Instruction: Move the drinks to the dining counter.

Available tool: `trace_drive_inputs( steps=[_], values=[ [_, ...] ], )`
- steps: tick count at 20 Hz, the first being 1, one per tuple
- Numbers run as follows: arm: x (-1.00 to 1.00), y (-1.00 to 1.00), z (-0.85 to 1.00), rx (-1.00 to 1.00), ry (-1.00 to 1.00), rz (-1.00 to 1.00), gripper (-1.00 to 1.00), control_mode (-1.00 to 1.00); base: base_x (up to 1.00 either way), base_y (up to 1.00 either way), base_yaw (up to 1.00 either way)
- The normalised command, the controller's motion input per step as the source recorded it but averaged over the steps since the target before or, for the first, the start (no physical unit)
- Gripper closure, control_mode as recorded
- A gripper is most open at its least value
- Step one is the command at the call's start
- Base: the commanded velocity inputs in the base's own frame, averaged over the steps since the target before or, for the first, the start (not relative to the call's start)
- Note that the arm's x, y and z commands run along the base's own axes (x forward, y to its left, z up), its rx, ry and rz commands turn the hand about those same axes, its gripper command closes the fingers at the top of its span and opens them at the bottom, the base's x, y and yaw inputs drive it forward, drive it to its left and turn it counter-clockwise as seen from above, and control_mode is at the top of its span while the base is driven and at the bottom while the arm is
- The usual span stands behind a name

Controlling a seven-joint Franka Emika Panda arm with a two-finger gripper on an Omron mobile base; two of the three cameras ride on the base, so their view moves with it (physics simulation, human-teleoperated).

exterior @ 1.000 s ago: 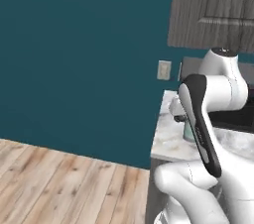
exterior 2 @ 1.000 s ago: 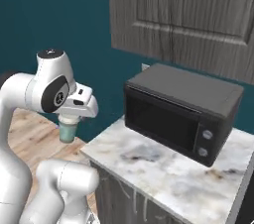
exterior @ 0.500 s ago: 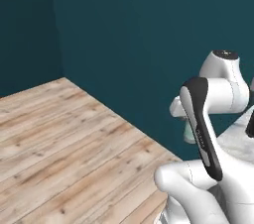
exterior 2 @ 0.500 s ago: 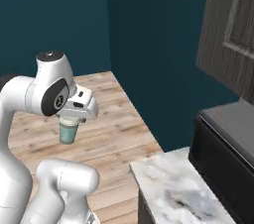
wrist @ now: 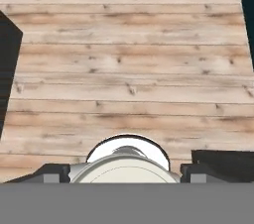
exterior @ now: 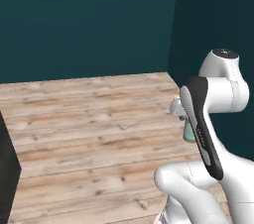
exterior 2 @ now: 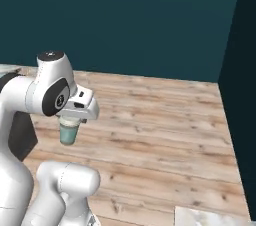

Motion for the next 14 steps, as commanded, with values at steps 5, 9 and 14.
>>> trace_drive_inputs(
  steps=[5, 9, 14],
  values=[
    [0.00, 0.00, 0.00, 0.00, 0.00, 0.00, 1.00, 1.00, 0.25, 0.02, 0.84],
    [0.00, 0.00, 0.00, 0.00, 0.00, 0.00, 1.00, 1.00, 0.89, 0.09, 0.64],
    [0.00, 0.00, 0.00, 0.00, 0.00, 0.00, 1.00, 1.00, 0.94, -0.08, 0.67]
  ],
)
